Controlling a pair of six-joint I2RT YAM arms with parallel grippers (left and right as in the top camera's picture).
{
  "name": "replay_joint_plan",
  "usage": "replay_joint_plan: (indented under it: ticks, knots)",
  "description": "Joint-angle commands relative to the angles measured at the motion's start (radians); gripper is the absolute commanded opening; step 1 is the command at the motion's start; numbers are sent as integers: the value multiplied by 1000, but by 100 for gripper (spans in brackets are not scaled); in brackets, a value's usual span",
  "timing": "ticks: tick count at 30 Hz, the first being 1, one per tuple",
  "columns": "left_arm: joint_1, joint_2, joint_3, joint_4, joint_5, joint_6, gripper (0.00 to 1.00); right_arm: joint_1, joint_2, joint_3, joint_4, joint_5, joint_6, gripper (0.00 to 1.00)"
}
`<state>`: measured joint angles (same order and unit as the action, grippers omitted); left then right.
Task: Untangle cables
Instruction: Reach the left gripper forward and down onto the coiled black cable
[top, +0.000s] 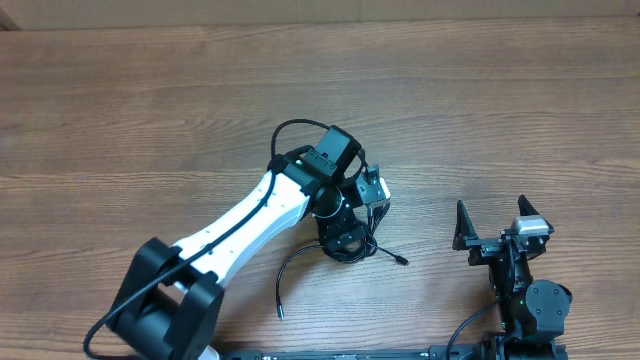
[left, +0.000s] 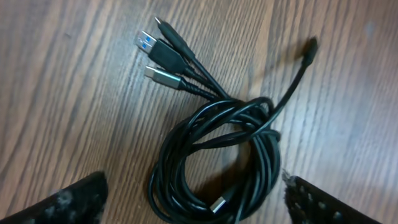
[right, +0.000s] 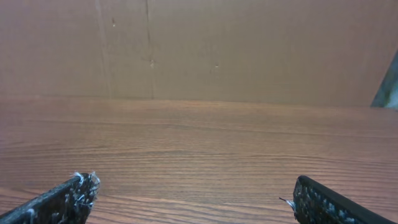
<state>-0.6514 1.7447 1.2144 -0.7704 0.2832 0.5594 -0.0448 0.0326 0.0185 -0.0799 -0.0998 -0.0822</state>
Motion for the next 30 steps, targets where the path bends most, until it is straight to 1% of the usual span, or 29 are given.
replay_joint_plan:
  ticks: [1,3,7,10,14,18,27,30]
  knots:
    - [-3,55,18,24,-12,48,80,5,-9,-11,3,6,3,100]
    - [-3,82,18,40,-27,47,76,5,-9,-11,3,6,3,100]
    - [-3,112,18,54,-31,47,71,5,-9,-11,3,6,3,100]
    - [-3,122,18,58,-32,48,70,5,-9,-11,3,6,3,100]
    - [-2,147,18,77,-42,48,72,5,-9,-11,3,6,3,100]
    - [-2,163,18,89,-61,47,61,5,-9,-11,3,6,3,100]
    - [-2,165,11,91,-54,36,58,5,-9,-11,3,5,3,100]
    - [-2,165,11,94,-55,36,59,5,-9,-11,3,5,3,100]
